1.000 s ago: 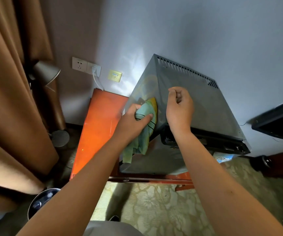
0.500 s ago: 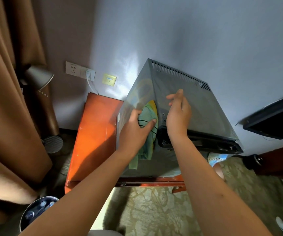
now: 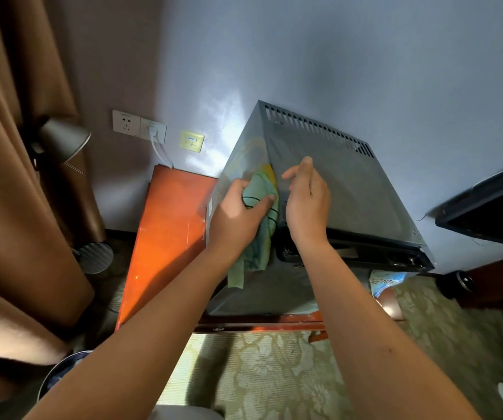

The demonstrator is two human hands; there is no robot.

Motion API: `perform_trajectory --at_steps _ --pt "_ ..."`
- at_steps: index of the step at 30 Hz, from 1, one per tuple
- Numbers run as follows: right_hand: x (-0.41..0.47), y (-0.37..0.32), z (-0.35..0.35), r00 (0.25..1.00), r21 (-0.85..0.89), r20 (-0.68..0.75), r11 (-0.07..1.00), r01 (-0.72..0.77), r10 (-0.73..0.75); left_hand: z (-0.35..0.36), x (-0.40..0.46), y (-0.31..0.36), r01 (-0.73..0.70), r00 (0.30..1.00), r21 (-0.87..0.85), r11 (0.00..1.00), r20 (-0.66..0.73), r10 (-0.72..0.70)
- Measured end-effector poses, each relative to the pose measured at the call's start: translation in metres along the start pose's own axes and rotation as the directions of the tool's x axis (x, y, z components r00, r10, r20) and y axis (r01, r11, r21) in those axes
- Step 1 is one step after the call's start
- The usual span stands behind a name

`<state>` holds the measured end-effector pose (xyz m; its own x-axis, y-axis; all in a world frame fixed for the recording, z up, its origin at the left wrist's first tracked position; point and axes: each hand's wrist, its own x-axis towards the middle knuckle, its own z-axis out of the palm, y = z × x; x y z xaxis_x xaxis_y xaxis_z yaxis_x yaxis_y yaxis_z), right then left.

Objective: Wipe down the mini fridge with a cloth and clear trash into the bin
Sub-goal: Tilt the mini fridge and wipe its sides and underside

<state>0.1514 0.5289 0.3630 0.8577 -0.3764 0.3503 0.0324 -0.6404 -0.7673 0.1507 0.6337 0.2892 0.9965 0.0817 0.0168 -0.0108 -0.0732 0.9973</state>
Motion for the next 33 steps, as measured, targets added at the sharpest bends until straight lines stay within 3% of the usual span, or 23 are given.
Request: perform_trajectory --at_steps 5,9,12,16,21,29,33 --pt "0.001 0.002 -0.001 0.998 0.054 -0.039 0.997 -0.048 0.05 -0.006 -0.001 -0.017 0.068 0.997 0.113 0.991 0.032 -0.072" --pt "0.003 0.005 -0.002 0.995 0.152 -0.077 0.987 -0.054 0.067 -0.003 -0.01 0.001 -0.058 0.998 -0.005 0.998 0.016 0.058" --pt "0.004 0.005 -0.002 0.991 0.218 -0.108 0.975 -0.05 0.075 0.001 -0.009 0.017 -0.147 0.989 0.026 0.989 0.013 0.147" --pt "0.004 0.005 -0.003 0.991 0.19 -0.11 0.98 -0.059 0.081 0.004 0.003 0.005 -0.058 0.998 -0.096 0.994 0.002 0.059" --pt "0.0 0.001 -0.003 0.993 0.155 -0.085 0.986 -0.063 0.077 0.001 0.009 -0.034 0.138 0.989 0.081 0.987 0.035 -0.141" --pt "0.0 0.001 -0.001 0.997 0.1 -0.055 0.994 -0.043 0.048 0.004 0.01 -0.01 0.014 1.0 -0.121 0.993 0.029 -0.011" --pt "0.001 0.004 0.0 1.0 0.021 -0.004 1.0 0.004 -0.004 0.005 0.025 -0.03 0.112 0.993 0.004 0.994 0.044 -0.112"
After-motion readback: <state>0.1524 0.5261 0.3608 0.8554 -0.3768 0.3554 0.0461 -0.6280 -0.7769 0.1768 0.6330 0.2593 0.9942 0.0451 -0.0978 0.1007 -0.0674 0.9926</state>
